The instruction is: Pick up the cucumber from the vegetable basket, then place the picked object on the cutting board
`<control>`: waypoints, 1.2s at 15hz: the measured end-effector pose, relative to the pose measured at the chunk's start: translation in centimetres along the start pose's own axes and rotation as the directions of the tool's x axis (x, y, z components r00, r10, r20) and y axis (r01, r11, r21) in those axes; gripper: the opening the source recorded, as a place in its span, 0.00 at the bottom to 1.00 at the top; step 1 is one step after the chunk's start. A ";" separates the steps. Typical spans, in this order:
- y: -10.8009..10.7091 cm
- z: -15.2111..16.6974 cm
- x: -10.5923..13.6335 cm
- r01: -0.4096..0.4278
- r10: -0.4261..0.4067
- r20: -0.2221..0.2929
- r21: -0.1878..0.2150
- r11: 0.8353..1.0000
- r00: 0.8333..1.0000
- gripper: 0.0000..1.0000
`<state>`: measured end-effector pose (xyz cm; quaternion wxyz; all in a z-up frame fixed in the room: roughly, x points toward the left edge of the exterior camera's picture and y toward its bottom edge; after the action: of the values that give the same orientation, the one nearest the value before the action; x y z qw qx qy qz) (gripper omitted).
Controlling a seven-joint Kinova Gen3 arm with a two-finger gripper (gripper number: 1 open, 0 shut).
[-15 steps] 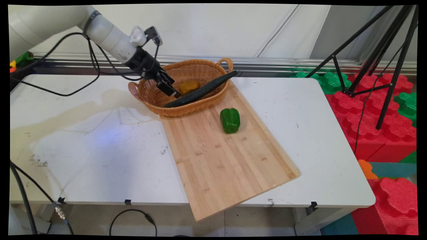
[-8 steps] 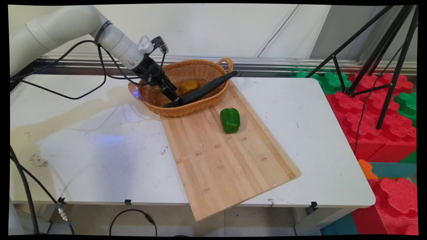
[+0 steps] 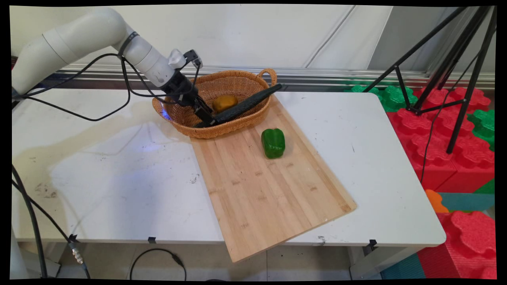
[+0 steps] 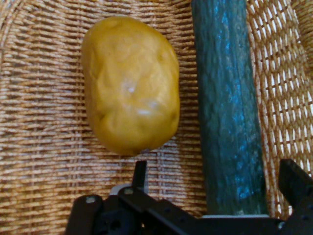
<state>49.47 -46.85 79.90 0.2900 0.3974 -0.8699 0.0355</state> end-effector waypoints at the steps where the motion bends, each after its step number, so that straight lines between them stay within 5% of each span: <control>1: 0.0 0.1 0.0 0.001 -0.001 -0.001 -0.005 1.000 1.000 1.00; 2: -0.1 0.1 -0.1 0.001 -0.001 -0.003 -0.011 1.000 1.000 0.00; 13: 0.1 -1.7 -0.1 -0.019 0.018 -0.034 -0.051 0.999 0.999 0.00; 18: 1.5 -4.5 0.3 -0.078 0.072 -0.085 -0.060 0.995 0.994 0.00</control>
<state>50.35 -44.68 84.01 0.3370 0.3532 -0.8720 0.0352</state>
